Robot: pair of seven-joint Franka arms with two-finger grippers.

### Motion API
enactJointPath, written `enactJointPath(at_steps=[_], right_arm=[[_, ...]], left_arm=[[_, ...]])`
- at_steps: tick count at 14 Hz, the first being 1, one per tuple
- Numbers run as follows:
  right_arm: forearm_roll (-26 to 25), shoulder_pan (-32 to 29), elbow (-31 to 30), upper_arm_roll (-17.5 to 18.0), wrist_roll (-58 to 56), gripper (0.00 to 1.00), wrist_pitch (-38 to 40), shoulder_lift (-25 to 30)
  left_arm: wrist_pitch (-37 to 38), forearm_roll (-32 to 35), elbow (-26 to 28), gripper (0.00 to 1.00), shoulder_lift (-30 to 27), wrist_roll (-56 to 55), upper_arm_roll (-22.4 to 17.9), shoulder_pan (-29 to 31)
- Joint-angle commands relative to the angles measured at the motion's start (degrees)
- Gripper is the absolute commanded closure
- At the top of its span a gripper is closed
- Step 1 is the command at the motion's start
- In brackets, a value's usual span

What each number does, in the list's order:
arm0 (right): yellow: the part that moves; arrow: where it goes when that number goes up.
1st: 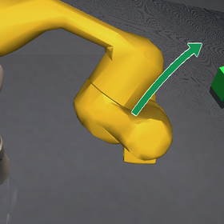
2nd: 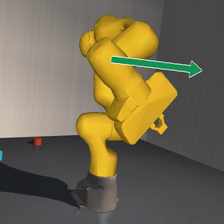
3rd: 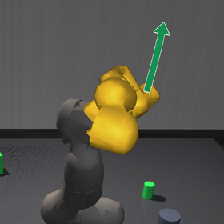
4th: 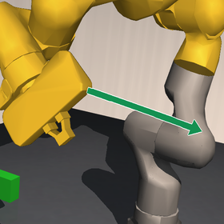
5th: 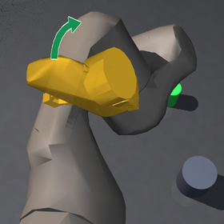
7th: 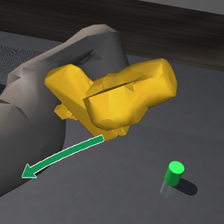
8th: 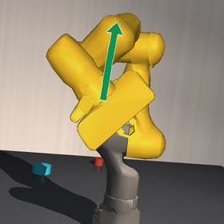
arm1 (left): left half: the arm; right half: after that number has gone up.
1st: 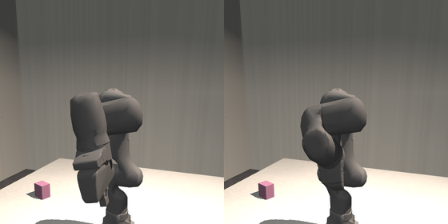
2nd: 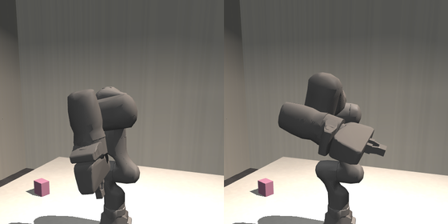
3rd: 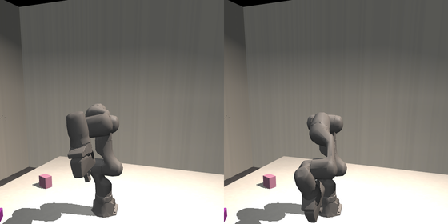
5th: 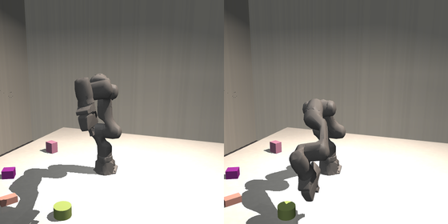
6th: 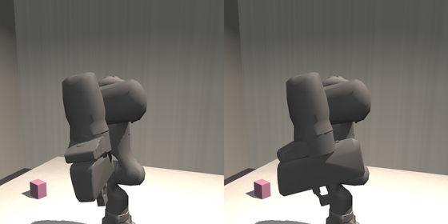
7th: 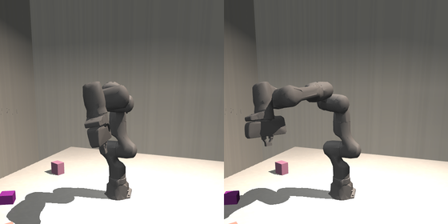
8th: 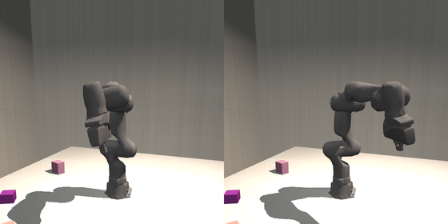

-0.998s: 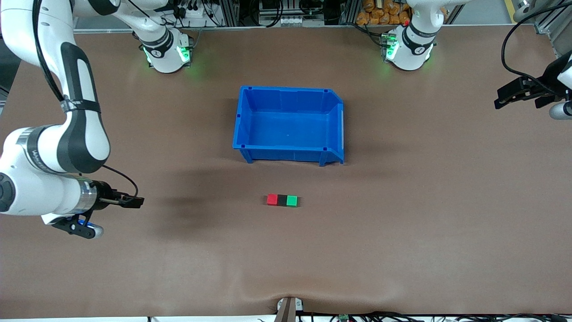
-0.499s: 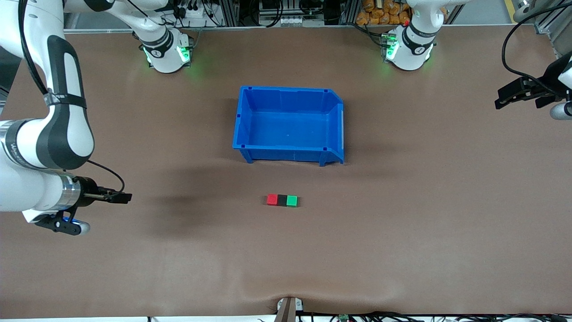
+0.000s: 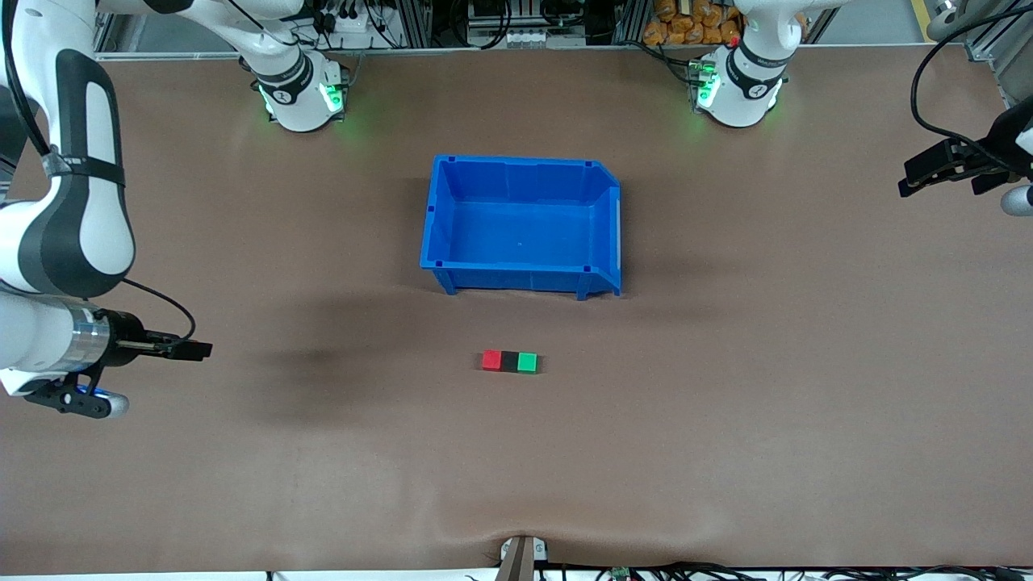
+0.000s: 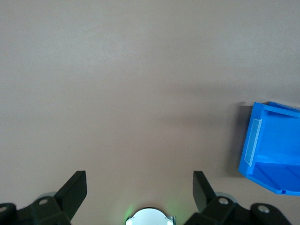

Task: Attach green and red cubes to black cube

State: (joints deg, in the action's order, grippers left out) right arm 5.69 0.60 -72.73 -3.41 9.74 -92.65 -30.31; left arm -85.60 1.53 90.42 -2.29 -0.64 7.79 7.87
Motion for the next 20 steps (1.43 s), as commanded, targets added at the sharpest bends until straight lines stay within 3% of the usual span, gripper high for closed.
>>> enactJointPath(at_steps=[1,15,20], right_arm=[[-1.3,-0.77,-1.81,0.95,-0.07,0.0,1.42,3.32],[-2.35,-1.12,-1.98,1.04,-0.51,0.0,5.11,8.77],[-2.09,-1.12,-1.89,1.13,-0.51,0.0,10.03,10.79]], left_arm=[[0.35,-0.56,0.28,0.0,-1.06,0.73,0.21,0.57],[0.17,-0.91,0.02,0.0,-0.88,0.64,0.47,0.57],[0.0,-1.53,0.02,0.0,-0.88,0.73,0.47,0.57]])
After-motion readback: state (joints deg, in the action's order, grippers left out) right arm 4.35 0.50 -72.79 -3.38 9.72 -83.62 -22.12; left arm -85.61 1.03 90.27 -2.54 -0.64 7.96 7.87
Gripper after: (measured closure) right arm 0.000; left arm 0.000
